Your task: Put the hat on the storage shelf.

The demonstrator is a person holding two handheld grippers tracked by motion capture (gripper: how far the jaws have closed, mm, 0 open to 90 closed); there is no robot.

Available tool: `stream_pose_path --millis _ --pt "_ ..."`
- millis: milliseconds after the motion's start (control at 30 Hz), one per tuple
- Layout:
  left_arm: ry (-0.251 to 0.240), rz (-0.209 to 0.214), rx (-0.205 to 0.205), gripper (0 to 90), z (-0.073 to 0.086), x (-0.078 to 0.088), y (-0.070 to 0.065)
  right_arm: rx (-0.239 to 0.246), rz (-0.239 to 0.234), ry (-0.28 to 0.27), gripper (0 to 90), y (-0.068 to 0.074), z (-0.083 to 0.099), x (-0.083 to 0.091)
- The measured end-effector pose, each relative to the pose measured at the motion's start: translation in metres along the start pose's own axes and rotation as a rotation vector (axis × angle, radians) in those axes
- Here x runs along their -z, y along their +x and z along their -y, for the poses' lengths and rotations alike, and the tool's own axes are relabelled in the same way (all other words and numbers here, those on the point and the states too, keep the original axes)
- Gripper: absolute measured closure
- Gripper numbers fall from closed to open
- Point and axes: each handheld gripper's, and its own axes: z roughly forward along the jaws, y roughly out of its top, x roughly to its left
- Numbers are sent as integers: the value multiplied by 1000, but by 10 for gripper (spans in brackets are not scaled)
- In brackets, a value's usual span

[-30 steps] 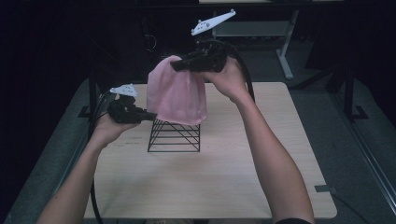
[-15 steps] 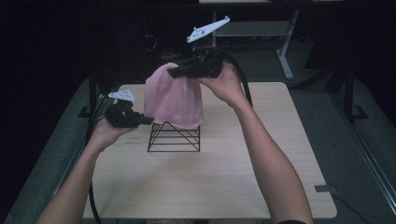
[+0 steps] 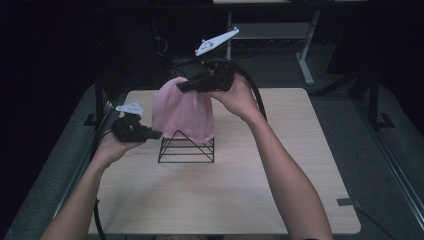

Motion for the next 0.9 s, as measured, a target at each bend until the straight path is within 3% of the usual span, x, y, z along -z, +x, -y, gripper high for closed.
stream_pose_path --millis 533,667,900 --pt "50 -13 8 800 16 -13 2 -24 -29 30 760 1 18 -13" --pt "85 -25 -12 800 19 -17 3 -28 -37 44 760 1 23 -19" --pt "88 -21 2 800 26 -20 3 -27 -52 57 759 2 26 -24"
